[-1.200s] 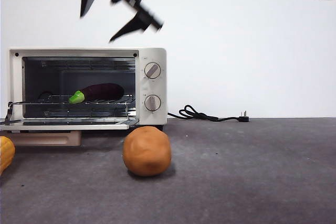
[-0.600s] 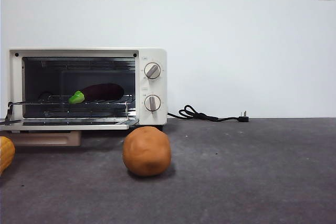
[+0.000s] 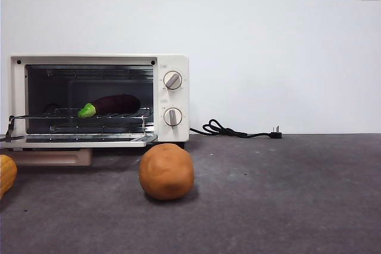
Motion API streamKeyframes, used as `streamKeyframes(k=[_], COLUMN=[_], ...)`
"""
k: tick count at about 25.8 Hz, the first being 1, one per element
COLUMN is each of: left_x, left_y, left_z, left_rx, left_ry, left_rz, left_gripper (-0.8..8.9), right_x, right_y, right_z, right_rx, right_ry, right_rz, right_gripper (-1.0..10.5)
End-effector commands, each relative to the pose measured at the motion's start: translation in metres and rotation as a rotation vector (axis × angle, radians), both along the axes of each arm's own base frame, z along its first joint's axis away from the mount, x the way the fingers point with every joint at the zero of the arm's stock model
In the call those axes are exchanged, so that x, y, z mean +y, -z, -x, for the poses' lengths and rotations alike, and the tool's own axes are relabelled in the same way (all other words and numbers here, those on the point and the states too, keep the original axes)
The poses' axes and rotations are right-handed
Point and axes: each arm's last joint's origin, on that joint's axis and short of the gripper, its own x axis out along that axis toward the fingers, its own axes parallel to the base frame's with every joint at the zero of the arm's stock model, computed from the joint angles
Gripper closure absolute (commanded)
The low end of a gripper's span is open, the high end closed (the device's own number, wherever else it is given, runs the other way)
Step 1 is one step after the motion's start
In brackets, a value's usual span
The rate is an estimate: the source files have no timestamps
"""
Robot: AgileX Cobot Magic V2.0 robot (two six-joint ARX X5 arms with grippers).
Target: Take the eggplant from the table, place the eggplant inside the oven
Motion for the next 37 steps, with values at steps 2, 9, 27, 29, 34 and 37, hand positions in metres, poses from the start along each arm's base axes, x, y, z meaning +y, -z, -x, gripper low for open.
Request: streamKeyframes(k=[2, 9, 27, 29, 34, 37], left_x=[0.001, 0.002, 0.01, 0.011, 0.014, 0.022], left_y=[0.0, 0.0, 0.02, 0.03, 0.064, 0.086], left_z=[0.002, 0.001, -0.008, -0.016, -0.043, -0.059], left_rx=[-0.007, -0.007, 0.088, 0.122, 0.197, 0.238], left_ry=[-0.013, -0.042, -0.293, -0.313, -0.318, -0.301], left_rz=[-0.019, -0.032, -0.174, -0.182, -0.132, -0.053], left_gripper=[8.19, 8.19, 8.19, 8.2, 8.2, 8.2], right_x=[-0.012, -0.025, -0.046, -0.052, -0.073, -0.085], right_y=[-0.011, -0.022, -0.039, -0.042, -0.052, -0.057], right_z=[0.016, 0.03, 0.058, 0.064, 0.082, 0.093], right_rx=[-0.016, -0.065, -0.164, -0.179, -0.243, -0.287], right_ry=[-0.05, -0.069, -0.099, -0.098, -0.078, -0.055], right_rz=[-0.04, -0.074, -0.112, -0.127, -0.163, -0.176], right_gripper=[6.4, 8.9, 9.6, 9.6, 9.6, 9.6])
